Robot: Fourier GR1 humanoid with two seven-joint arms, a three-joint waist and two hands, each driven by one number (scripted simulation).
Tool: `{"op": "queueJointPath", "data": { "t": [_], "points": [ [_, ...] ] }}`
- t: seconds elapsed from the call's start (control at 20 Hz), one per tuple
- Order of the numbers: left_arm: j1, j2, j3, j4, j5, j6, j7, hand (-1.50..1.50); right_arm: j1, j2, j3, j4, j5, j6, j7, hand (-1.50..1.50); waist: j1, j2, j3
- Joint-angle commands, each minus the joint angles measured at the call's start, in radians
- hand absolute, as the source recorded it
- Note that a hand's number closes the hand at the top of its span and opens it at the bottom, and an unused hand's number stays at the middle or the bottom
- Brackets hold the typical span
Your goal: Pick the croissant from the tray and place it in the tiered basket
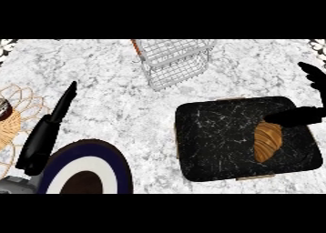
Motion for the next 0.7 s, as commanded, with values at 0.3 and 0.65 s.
{"op": "queueJointPath", "data": {
  "t": [0.3,0.65],
  "points": [
    [-0.055,-0.013,0.013,0.001,0.001,-0.017,0.031,0.00,-0.230,-0.091,0.122,-0.128,-0.029,0.262,0.588,-1.50,0.021,0.006,0.005],
    [-0.011,-0.008,0.007,-0.030,-0.005,-0.032,0.014,0.00,-0.259,0.016,0.213,-0.005,0.027,0.210,0.592,-1.50,0.028,0.004,0.005]
  ]
}}
